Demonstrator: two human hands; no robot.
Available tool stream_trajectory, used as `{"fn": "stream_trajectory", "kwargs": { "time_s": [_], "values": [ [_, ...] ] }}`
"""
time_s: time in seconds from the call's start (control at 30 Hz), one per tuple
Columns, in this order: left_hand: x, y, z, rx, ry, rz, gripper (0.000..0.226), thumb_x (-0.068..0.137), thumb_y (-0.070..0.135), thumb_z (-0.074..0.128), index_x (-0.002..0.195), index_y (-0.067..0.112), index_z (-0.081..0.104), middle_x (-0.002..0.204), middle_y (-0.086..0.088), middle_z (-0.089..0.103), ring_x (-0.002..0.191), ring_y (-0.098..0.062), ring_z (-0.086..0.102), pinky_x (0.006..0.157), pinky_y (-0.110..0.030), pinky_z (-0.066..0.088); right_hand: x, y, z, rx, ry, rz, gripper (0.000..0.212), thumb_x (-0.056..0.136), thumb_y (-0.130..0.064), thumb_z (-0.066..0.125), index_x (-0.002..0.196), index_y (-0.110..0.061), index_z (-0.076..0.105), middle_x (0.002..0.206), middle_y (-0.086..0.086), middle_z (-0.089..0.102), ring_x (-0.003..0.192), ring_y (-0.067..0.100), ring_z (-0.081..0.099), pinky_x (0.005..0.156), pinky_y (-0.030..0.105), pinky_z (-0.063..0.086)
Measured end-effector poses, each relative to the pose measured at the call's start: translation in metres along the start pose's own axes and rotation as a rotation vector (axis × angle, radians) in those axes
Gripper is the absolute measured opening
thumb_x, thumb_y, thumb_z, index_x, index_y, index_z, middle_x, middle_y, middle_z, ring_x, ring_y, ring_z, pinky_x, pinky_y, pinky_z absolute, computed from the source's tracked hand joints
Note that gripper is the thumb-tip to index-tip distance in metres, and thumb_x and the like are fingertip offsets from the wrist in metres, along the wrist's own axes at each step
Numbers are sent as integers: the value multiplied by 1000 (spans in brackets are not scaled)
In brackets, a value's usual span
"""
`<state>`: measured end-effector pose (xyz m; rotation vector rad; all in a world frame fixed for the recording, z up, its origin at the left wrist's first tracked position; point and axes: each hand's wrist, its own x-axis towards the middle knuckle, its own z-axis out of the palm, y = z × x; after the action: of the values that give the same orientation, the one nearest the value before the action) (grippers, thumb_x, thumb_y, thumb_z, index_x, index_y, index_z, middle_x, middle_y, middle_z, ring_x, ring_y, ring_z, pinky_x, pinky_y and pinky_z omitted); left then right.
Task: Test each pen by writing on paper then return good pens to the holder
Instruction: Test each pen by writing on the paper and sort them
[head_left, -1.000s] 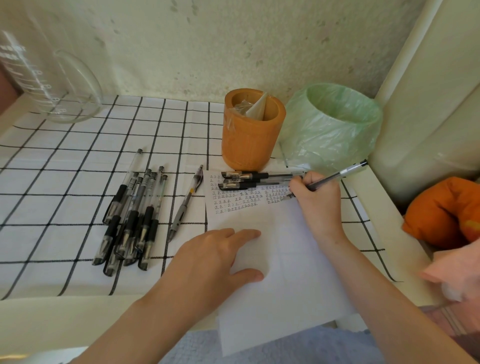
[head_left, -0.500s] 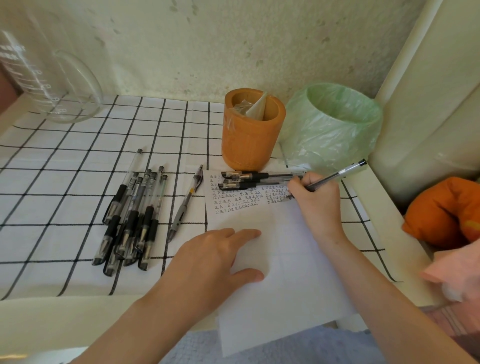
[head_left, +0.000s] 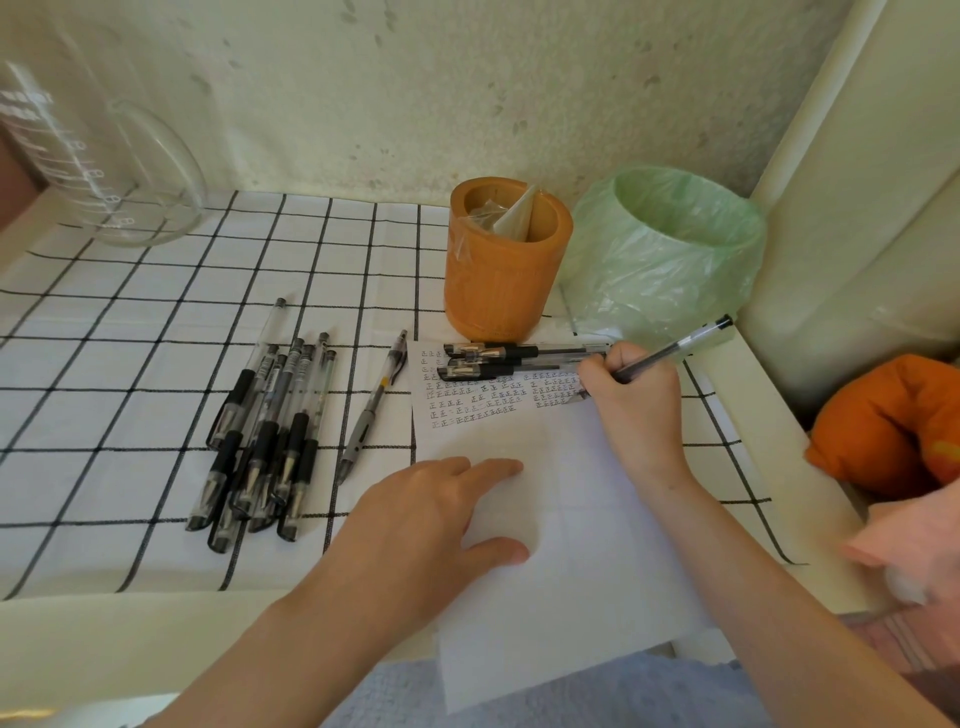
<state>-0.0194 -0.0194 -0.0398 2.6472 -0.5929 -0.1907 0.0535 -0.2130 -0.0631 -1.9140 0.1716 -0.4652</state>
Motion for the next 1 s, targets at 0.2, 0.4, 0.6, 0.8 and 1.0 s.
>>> {"fn": "stream_trajectory", "kwargs": {
  "time_s": [0.2,0.4,0.6,0.8,1.0],
  "values": [
    [-1,1,-2,10,-27,0,61,81,62,49,136,47,26,72,17,32,77,-6,35,66,-21,27,0,-1,1,13,4,6,38,80,4,57,54,-12,33,45,-10,26,46,4,23,44,13,24],
    [-1,1,-3,-47,-38,27,61,85,57,46,139,42,23,74,17,34,75,-6,36,68,-18,29,0,-1,-1,28,8,41,37,81,3,56,53,-9,34,47,-6,28,47,5,23,45,15,25],
    [0,-2,1,-309,129,35,62,94,-1,35,143,30,13,100,16,44,89,-2,43,80,-10,34,2,-19,-6,332,-16,217,34,90,-20,63,60,-7,52,38,-6,38,36,9,32,40,18,27],
    [4,-1,-5,-597,321,24,76,88,8,56,142,38,12,117,20,47,89,-4,58,81,-6,41,-10,-52,-12,717,-385,473,14,79,-18,60,79,-4,62,54,0,49,47,10,43,42,17,32],
    [4,1,-15,-653,409,12,82,82,18,63,144,35,12,122,18,50,91,-8,63,88,-16,46,-26,-64,-18,587,-559,411,6,74,-15,65,68,-13,64,56,3,55,48,12,49,39,16,32]
  ]
}}
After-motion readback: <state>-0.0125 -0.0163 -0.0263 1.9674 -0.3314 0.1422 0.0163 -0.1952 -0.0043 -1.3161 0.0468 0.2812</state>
